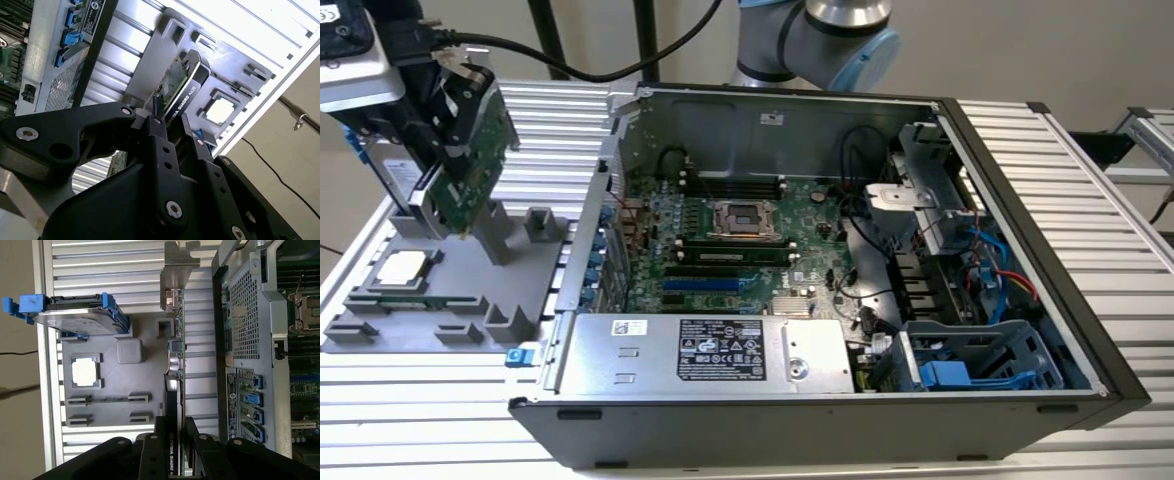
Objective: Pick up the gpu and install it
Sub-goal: 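Pick up the gpu and move the gpu toward the slot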
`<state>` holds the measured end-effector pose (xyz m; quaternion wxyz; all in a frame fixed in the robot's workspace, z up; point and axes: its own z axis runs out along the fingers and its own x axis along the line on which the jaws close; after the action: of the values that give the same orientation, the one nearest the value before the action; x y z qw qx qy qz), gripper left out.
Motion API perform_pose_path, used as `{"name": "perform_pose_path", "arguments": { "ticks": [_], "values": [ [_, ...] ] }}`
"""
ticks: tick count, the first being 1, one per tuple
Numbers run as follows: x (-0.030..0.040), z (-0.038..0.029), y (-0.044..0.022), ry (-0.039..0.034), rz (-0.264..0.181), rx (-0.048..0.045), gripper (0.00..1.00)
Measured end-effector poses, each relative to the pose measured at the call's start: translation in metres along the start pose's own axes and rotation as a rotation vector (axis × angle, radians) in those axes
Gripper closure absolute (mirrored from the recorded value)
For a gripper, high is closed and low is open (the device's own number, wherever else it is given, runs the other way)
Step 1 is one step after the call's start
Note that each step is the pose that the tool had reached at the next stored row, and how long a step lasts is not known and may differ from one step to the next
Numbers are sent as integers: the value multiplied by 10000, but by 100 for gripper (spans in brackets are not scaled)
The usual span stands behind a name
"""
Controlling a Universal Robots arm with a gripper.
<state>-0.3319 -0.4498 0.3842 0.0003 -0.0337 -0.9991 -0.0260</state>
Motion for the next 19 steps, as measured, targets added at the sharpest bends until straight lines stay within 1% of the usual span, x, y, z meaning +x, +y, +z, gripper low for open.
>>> {"name": "perform_pose_path", "arguments": {
  "ticks": [5, 19],
  "values": [
    [0, -10, 0, 3, 0, 3, 100],
    [0, -127, 7, 0, 0, 0, 100]
  ]
}}
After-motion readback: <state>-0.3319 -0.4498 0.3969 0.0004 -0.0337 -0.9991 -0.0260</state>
